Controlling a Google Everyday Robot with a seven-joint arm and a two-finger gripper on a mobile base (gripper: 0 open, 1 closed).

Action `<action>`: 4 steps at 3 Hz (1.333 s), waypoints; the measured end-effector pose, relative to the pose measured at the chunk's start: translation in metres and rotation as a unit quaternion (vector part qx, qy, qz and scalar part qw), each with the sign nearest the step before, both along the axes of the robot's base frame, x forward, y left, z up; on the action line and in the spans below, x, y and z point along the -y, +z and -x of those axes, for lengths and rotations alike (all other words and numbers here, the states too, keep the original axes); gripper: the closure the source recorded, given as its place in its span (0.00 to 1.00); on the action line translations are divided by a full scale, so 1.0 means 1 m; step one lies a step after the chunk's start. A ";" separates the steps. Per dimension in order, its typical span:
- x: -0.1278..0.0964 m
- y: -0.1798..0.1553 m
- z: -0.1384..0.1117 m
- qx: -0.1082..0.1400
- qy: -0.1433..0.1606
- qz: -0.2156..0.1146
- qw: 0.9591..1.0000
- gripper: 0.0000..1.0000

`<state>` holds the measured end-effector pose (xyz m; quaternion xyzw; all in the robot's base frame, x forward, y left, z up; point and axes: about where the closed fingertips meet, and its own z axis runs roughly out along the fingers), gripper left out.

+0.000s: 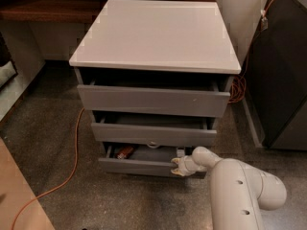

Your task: Pick blue plastic bottle from bottom drawer and place on counter

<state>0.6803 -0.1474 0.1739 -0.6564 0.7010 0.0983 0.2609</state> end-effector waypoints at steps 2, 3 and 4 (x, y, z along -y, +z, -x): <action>-0.009 -0.002 0.011 -0.001 -0.014 -0.003 1.000 0.79; -0.013 -0.002 0.015 -0.001 -0.019 -0.004 1.000 1.00; -0.015 -0.003 0.017 -0.002 -0.021 -0.005 1.000 0.98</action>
Offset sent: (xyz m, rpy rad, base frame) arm -0.0887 0.0671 -0.0431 0.0483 0.0113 -0.2302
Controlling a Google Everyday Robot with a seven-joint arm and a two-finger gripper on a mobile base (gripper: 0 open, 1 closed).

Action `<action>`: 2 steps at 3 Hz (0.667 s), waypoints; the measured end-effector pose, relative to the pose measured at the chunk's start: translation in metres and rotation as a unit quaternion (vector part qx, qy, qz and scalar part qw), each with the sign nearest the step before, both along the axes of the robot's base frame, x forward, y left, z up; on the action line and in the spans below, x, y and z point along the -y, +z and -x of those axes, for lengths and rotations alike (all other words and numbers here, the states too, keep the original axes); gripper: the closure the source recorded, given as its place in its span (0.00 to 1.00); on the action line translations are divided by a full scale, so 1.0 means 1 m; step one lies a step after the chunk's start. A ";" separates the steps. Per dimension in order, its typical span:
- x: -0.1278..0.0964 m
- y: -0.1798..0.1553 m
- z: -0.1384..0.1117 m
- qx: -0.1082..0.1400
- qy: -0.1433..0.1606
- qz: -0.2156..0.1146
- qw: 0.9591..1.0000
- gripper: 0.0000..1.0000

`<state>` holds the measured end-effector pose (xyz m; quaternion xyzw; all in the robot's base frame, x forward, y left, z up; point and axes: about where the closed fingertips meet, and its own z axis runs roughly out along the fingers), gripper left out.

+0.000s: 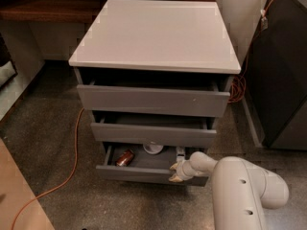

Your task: Pick blue plastic bottle from bottom drawer and place on counter

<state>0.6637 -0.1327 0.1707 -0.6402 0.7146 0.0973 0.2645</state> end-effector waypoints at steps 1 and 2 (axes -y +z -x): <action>-0.007 -0.004 0.007 -0.003 -0.007 -0.001 1.000 0.67; -0.006 -0.004 0.007 -0.003 -0.007 -0.001 1.000 0.44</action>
Offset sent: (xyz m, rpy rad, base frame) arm -0.0656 0.0977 -0.0391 -0.0077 0.0406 -0.1743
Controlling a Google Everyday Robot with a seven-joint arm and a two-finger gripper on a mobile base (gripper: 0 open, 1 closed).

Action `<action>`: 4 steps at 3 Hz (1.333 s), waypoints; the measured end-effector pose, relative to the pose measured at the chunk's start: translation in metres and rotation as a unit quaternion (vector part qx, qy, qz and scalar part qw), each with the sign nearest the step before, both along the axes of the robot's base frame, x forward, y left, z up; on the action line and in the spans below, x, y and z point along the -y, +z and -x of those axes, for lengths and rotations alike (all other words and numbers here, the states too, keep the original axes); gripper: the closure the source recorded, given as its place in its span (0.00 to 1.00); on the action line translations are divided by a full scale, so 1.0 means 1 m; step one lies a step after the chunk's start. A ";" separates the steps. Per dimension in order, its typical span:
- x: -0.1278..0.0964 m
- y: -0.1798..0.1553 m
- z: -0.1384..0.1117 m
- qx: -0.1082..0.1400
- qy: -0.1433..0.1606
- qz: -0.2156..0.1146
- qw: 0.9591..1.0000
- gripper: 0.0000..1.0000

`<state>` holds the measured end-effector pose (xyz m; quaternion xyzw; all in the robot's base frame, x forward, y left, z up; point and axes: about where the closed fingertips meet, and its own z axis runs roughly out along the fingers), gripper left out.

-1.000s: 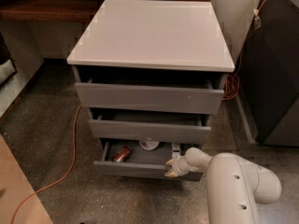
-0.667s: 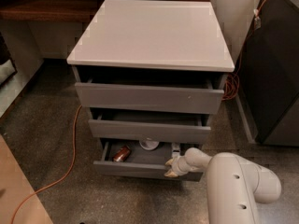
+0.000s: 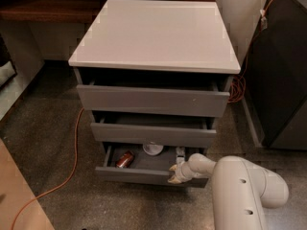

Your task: Pick blue plastic bottle from bottom drawer and place on counter

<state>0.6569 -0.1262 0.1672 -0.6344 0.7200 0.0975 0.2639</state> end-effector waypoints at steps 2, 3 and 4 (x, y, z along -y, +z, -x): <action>-0.022 0.008 0.027 0.002 -0.014 0.002 1.000 0.00; -0.023 0.002 0.033 -0.005 -0.009 0.002 1.000 0.00; -0.021 0.024 0.015 0.007 -0.005 -0.018 1.000 0.00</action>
Offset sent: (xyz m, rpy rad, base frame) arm -0.0421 0.0427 0.0293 -0.0144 -0.0249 -0.0687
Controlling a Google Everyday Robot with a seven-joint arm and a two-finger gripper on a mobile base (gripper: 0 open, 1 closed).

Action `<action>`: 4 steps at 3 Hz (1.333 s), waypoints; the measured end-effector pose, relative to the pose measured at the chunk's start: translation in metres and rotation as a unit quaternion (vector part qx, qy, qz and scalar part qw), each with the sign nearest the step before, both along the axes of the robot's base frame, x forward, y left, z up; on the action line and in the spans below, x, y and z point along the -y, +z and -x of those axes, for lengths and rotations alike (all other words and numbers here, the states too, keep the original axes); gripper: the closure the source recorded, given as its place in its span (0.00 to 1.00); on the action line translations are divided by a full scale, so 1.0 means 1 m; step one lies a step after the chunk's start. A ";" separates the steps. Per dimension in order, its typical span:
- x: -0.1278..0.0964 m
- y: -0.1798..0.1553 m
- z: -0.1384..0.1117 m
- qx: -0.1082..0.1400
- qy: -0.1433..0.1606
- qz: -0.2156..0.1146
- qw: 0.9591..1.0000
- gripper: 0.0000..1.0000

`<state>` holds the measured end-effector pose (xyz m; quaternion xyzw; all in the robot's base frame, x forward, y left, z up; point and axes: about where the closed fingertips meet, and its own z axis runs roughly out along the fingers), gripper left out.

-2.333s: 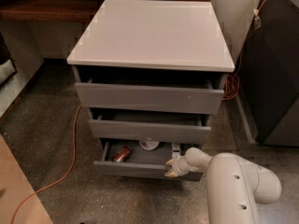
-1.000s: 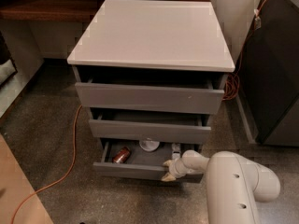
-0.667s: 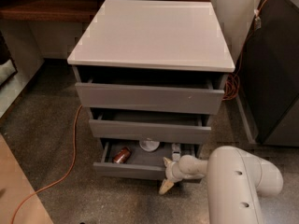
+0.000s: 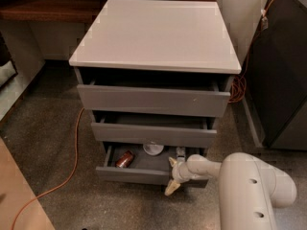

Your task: Pick blue plastic bottle from bottom drawer and place on counter

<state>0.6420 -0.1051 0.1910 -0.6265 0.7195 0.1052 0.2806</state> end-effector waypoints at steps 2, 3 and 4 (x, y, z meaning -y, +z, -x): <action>-0.006 0.035 -0.029 -0.005 -0.010 -0.034 0.999 0.32; -0.011 0.040 -0.038 -0.019 -0.019 -0.052 0.998 0.63; -0.013 0.048 -0.041 -0.029 -0.020 -0.067 0.997 0.95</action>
Offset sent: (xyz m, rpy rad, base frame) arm 0.0417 0.0030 0.0467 0.0854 0.0169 -0.0438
